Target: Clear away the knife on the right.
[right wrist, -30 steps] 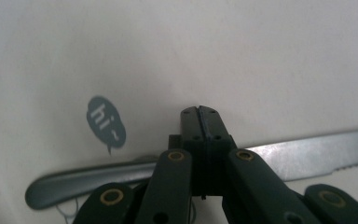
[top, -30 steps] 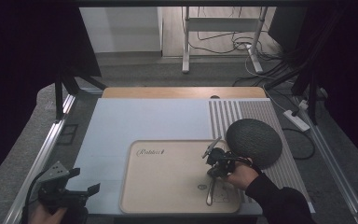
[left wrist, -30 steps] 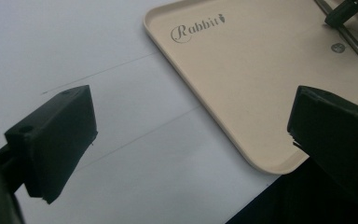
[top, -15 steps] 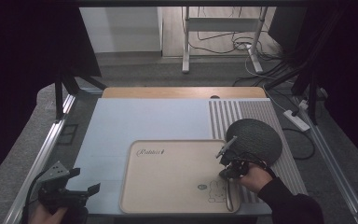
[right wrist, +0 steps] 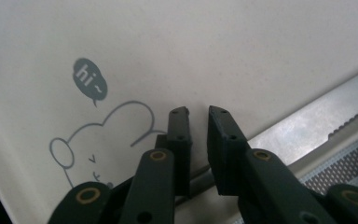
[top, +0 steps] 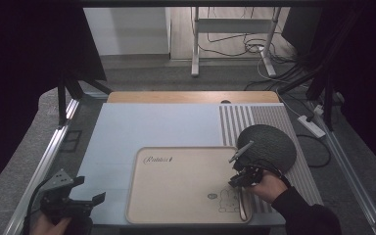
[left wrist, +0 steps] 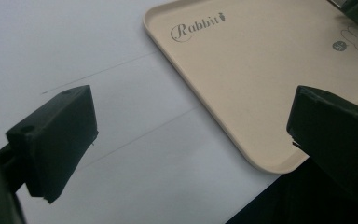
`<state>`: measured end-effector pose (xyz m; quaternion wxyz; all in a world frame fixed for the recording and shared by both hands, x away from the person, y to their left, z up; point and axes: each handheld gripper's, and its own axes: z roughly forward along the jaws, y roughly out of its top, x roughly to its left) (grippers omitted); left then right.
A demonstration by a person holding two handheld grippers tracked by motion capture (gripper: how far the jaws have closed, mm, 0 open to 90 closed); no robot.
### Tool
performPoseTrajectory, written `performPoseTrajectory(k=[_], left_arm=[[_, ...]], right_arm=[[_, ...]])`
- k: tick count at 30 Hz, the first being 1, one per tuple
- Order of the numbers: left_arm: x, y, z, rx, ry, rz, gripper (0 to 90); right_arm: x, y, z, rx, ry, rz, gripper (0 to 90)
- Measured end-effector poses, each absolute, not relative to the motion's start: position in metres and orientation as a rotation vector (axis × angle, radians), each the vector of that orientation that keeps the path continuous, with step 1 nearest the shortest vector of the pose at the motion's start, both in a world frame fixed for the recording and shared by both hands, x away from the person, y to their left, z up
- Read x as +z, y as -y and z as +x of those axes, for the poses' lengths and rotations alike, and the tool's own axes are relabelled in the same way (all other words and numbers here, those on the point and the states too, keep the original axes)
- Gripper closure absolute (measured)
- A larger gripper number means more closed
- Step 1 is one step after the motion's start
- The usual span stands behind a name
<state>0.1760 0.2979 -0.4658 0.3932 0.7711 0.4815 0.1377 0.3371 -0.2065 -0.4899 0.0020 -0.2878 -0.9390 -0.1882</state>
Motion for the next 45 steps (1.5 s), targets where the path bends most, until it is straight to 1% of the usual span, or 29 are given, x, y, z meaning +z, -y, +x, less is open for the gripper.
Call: performPoseTrajectory(k=[2, 3, 4, 5, 6, 7, 8, 9, 10, 13, 14, 15, 16, 17, 18, 20, 21, 26, 27, 29, 45], left_arm=[[-0.466, -0.298, 0.176, 0.35, -1.222, 1.958, 2.5], [-0.466, -0.298, 0.176, 0.35, -1.222, 1.958, 2.5], [-0.466, -0.298, 0.176, 0.35, -1.221, 1.958, 2.6], [-0.466, -0.298, 0.176, 0.35, -1.221, 1.958, 2.6], [-0.466, -0.298, 0.176, 0.35, -1.222, 1.957, 2.6], [-0.466, -0.298, 0.176, 0.35, -1.222, 1.957, 2.6], [-0.466, -0.298, 0.176, 0.35, -1.222, 1.956, 2.6], [-0.466, -0.298, 0.176, 0.35, -1.222, 1.956, 2.6], [-0.466, -0.298, 0.176, 0.35, -1.222, 1.956, 2.6], [-0.466, -0.298, 0.176, 0.35, -1.222, 1.955, 2.6], [-0.466, -0.298, 0.176, 0.35, -1.222, 1.956, 2.6], [-0.466, -0.298, 0.176, 0.35, -1.221, 1.956, 2.6], [-0.466, -0.298, 0.176, 0.35, -1.221, 1.956, 2.6], [-0.466, -0.298, 0.176, 0.35, -1.221, 1.955, 2.6], [-0.466, -0.298, 0.176, 0.35, -1.221, 1.954, 2.6], [-0.466, -0.298, 0.176, 0.35, -1.221, 1.953, 2.6], [-0.466, -0.298, 0.175, 0.351, -1.22, 1.953, 2.6], [-0.466, -0.298, 0.175, 0.351, -1.219, 1.953, 2.6], [-0.466, -0.299, 0.175, 0.351, -1.219, 1.952, 2.6], [-0.466, -0.299, 0.175, 0.351, -1.22, 1.953, 2.6], [-0.466, -0.298, 0.175, 0.351, -1.223, 1.953, 2.6]], right_arm=[[-0.487, 0.205, 0.336, -0.61, 2.96, -0.899, 69.6], [-0.487, 0.205, 0.336, -0.61, 2.96, -0.899, 69.6], [-0.484, 0.205, 0.334, -0.632, 2.989, -0.9, 64.0], [-0.484, 0.205, 0.334, -0.632, 2.989, -0.9, 64.0], [-0.482, 0.205, 0.333, -0.654, 3.0, -0.908, 60.1], [-0.479, 0.205, 0.333, -0.679, 3.0, -0.931, 55.0], [-0.475, 0.207, 0.331, -0.719, 3.002, -0.968, 41.0], [-0.475, 0.207, 0.331, -0.719, 3.002, -0.968, 41.0], [-0.473, 0.209, 0.33, -0.733, 3.022, -1.013, 27.7], [-0.468, 0.214, 0.325, -0.788, 3.074, -1.046, 18.2], [-0.468, 0.214, 0.325, -0.788, 3.074, -1.046, 18.2], [-0.464, 0.22, 0.323, -0.859, 3.049, -1.072, 17.3], [-0.463, 0.223, 0.321, -0.891, 3.029, -1.086, 14.5], [-0.463, 0.223, 0.321, -0.891, 3.029, -1.086, 14.5], [-0.463, 0.226, 0.32, -0.903, 3.027, -1.107, 9.9], [-0.464, 0.234, 0.316, -0.901, 3.031, -1.14, 7.8], [-0.466, 0.241, 0.314, -0.912, 3.003, -1.196, 1.9], [-0.463, 0.253, 0.309, -0.964, 2.98, -1.255, 1.8], [-0.462, 0.258, 0.306, -0.992, 2.973, -1.282, 0.3], [-0.461, 0.262, 0.303, -1.002, 2.973, -1.299, 0.1], [-0.458, 0.295, 0.281, -1.097, 2.909, -1.437, 0.0]])
